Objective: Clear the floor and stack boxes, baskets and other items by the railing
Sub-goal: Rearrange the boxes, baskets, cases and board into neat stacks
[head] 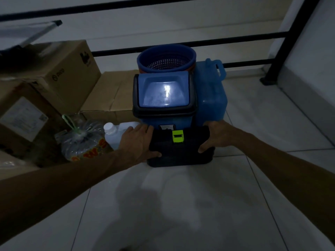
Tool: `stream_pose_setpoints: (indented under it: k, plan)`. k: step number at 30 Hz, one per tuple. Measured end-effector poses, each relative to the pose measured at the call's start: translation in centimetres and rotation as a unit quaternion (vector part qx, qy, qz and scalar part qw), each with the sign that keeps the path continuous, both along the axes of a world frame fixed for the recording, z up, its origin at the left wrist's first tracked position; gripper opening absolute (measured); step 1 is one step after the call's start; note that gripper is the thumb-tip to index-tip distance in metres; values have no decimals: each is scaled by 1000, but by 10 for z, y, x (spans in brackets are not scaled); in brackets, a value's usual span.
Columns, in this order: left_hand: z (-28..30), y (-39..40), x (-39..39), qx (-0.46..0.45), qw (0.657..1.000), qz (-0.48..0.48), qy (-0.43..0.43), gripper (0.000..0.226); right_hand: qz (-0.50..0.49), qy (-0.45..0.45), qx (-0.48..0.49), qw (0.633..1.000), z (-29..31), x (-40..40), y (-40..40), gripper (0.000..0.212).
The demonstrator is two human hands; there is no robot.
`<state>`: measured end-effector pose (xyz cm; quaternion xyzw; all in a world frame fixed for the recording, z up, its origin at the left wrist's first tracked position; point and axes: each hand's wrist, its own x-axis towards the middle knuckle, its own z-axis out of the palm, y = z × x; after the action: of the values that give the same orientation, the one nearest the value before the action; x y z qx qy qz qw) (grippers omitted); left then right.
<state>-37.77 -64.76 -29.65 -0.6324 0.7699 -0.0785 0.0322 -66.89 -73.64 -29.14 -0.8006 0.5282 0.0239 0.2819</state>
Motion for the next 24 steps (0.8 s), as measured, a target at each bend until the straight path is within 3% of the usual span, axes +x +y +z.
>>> stream_pose_setpoints:
  k: [8, 13, 17, 21, 24]
  plan:
    - [4, -4, 5, 9, 998, -32, -46, 101, 1, -5, 65, 998, -3, -2, -3, 102]
    - [7, -2, 6, -28, 998, -54, -16, 93, -18, 27, 95, 995, -1, -11, -6, 117]
    - [7, -1, 8, -30, 997, -62, -25, 86, -45, 54, 190, 979, 17, -11, -11, 125]
    - [24, -3, 6, -27, 997, -77, -3, 73, -58, 100, 206, 972, 66, -17, -26, 104]
    - [49, -10, 3, 94, 995, -23, 35, 66, -62, 101, 202, 972, 100, -18, -35, 80]
